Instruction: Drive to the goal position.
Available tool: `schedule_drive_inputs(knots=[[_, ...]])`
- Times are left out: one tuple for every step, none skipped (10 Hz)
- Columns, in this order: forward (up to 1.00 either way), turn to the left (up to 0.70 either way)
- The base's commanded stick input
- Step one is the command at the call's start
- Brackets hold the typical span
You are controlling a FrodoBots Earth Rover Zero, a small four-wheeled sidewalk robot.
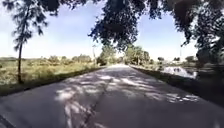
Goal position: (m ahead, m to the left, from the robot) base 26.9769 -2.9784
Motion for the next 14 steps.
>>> schedule_drive_inputs(knots=[[0.85, 0.0], [0.85, 0.0], [0.85, 0.0], [0.85, 0.0], [0.85, 0.0], [0.85, 0.0], [0.85, -0.01], [0.85, -0.13], [0.85, -0.24], [0.85, -0.3], [0.85, -0.05], [0.85, 0.0], [0.85, 0.0], [0.85, 0.0]])
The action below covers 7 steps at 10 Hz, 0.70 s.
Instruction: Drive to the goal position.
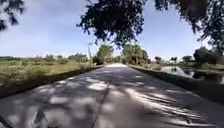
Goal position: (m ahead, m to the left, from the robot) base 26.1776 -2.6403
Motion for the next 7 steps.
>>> schedule_drive_inputs(knots=[[0.85, 0.0], [0.85, 0.0], [0.85, 0.0], [0.85, 0.0], [0.85, 0.0], [0.85, 0.0], [0.85, 0.0]])
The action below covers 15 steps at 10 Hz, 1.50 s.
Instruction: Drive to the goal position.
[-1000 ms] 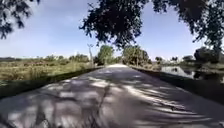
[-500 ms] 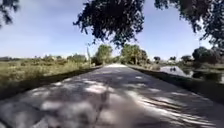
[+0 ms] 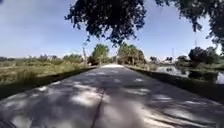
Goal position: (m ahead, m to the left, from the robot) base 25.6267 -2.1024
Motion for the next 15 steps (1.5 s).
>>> schedule_drive_inputs(knots=[[0.85, 0.0], [0.85, 0.0], [0.85, 0.0], [0.85, 0.0], [0.85, 0.0], [0.85, 0.0], [0.85, 0.05], [0.85, 0.24], [0.85, 0.34], [0.85, 0.34], [0.85, 0.0], [0.85, 0.0], [0.85, 0.0], [0.85, 0.0], [0.85, 0.0]])
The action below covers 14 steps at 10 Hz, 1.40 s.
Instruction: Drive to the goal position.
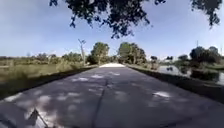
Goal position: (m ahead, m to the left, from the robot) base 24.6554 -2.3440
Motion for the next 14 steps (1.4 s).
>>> schedule_drive_inputs(knots=[[0.85, 0.0], [0.85, 0.0], [0.85, 0.0], [0.85, 0.0], [0.85, 0.0], [0.85, 0.0], [0.85, 0.0], [0.85, 0.0], [0.85, 0.0], [0.85, 0.0], [0.85, 0.0], [0.85, 0.0], [0.85, -0.01], [0.85, -0.06]])
